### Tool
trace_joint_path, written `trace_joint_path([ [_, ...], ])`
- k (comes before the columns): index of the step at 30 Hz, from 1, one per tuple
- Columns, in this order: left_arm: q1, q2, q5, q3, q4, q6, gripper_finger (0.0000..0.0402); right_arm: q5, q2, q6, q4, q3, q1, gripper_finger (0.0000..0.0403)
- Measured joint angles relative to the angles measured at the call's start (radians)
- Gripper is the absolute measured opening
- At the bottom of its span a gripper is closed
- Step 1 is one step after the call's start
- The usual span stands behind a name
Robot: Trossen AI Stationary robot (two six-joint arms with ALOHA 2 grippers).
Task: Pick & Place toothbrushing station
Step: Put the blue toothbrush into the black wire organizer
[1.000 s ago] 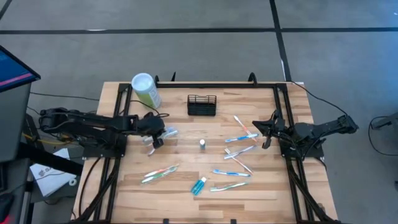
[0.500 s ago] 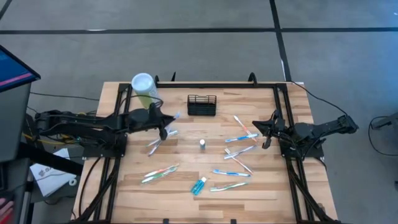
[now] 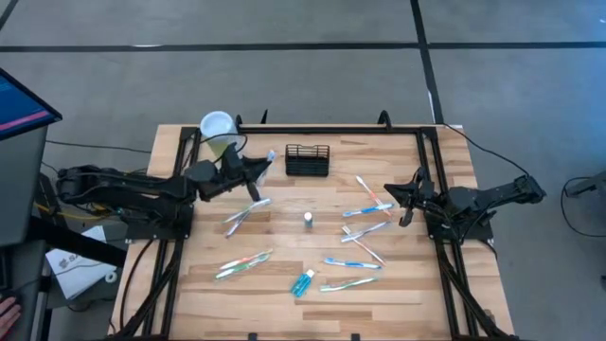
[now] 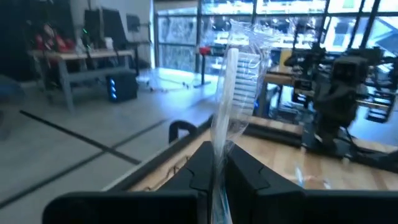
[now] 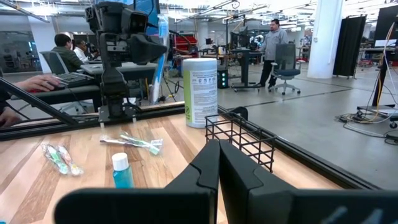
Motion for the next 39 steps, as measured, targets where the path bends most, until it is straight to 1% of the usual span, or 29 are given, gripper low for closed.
trace_joint_path([
  [4, 0.01, 0.094, -0.035, 0.0, 0.163, 0.039, 0.0012, 0.0, 0.0, 0.0, 0.0, 0.0, 0.0, 0.0001],
  [10, 0.062, 0.233, -0.036, 0.0, 0.416, 0.049, 0.0015, 0.0, 0.0, 0.0, 0.0, 0.0, 0.0, 0.0001],
  [16, 0.112, 0.348, -0.036, 0.0, 0.586, 0.036, 0.0014, 0.0, 0.0, 0.0, 0.0, 0.0, 0.0, 0.0001],
  [21, 0.139, 0.415, -0.036, 0.0, 0.706, 0.029, 0.0013, 0.0, 0.0, 0.0, 0.0, 0.0, 0.0, 0.0001],
  [23, 0.147, 0.434, -0.036, 0.009, 0.731, 0.029, 0.0013, 0.0, 0.0, 0.0, 0.0, 0.0, 0.0, 0.0001],
  [26, 0.149, 0.462, -0.036, 0.052, 0.735, 0.039, 0.0015, 0.0, 0.0, -0.001, 0.0, 0.0, 0.0, 0.0001],
  [30, 0.15, 0.514, -0.035, 0.126, 0.731, 0.104, 0.0013, 0.0, 0.0, -0.001, 0.0, 0.0, 0.0, 0.0001],
  [35, 0.17, 0.578, -0.035, 0.198, 0.732, 0.107, 0.0016, 0.0, 0.0, -0.001, 0.0, 0.0, 0.0, 0.0001],
  [39, 0.197, 0.625, -0.035, 0.223, 0.732, 0.107, 0.0015, 0.0, 0.0, -0.001, 0.0, 0.0, 0.0, 0.0001],
])
